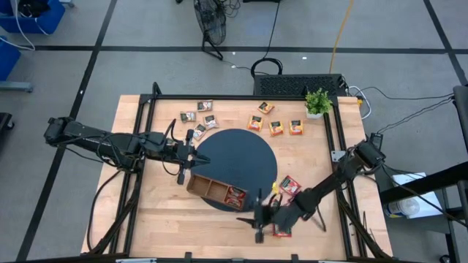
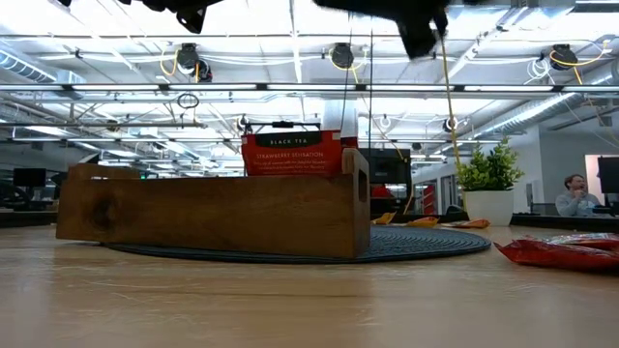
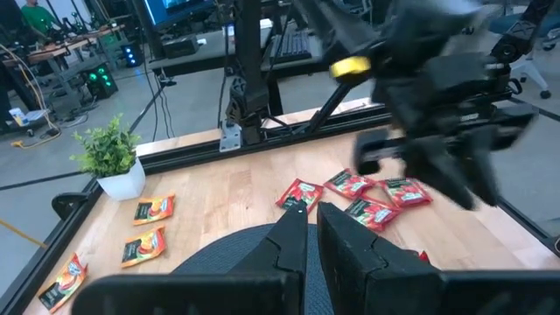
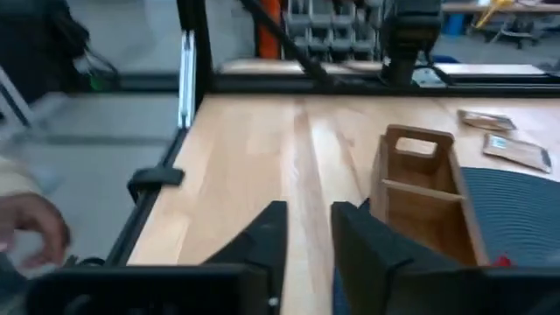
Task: Pick & Place Tea
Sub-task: Put the red tea bag into the right section of the wooden organizer
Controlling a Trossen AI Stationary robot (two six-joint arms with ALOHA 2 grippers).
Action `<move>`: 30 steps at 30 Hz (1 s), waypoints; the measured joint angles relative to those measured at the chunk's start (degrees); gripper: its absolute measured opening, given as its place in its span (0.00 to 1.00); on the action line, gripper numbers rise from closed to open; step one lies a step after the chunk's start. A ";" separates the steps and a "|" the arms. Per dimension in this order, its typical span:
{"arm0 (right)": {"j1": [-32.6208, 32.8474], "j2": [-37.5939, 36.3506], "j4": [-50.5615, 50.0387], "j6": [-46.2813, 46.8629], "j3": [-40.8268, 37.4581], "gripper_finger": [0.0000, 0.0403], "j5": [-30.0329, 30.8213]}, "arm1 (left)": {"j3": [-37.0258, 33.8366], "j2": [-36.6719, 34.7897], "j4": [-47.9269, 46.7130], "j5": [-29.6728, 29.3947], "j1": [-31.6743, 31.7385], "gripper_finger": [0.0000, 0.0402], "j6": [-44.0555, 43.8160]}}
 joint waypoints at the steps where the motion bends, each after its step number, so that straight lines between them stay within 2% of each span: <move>1: 0.44 1.17 -5.12 -0.13 3.55 0.12 0.74 | 0.00 0.02 0.00 0.01 0.00 0.09 0.00; 4: 0.96 7.09 -19.12 -2.09 15.56 0.02 0.58 | 0.00 0.00 0.02 -0.01 -0.01 0.09 0.00; 7: 0.27 13.09 -31.70 -1.64 25.33 0.01 0.14 | 0.00 0.00 0.02 -0.01 0.00 0.09 0.00; 11: -2.16 18.05 -44.73 3.85 32.80 0.00 -0.64 | 0.00 0.00 0.00 -0.01 0.00 0.09 0.00; 16: -4.21 19.03 -50.16 9.14 34.15 0.00 1.27 | 0.00 0.00 0.00 0.01 -0.02 0.09 0.00; 19: -4.37 19.01 -51.79 10.33 34.17 0.00 3.68 | 0.00 0.00 0.01 0.00 0.00 0.09 0.00; 23: -4.36 19.01 -54.26 11.11 34.19 0.00 4.02 | 0.00 0.00 0.00 -0.01 -0.02 0.09 0.00; 30: -4.41 19.01 -62.72 17.65 34.19 0.00 11.12 | 0.00 0.00 0.00 -0.01 -0.01 0.09 0.00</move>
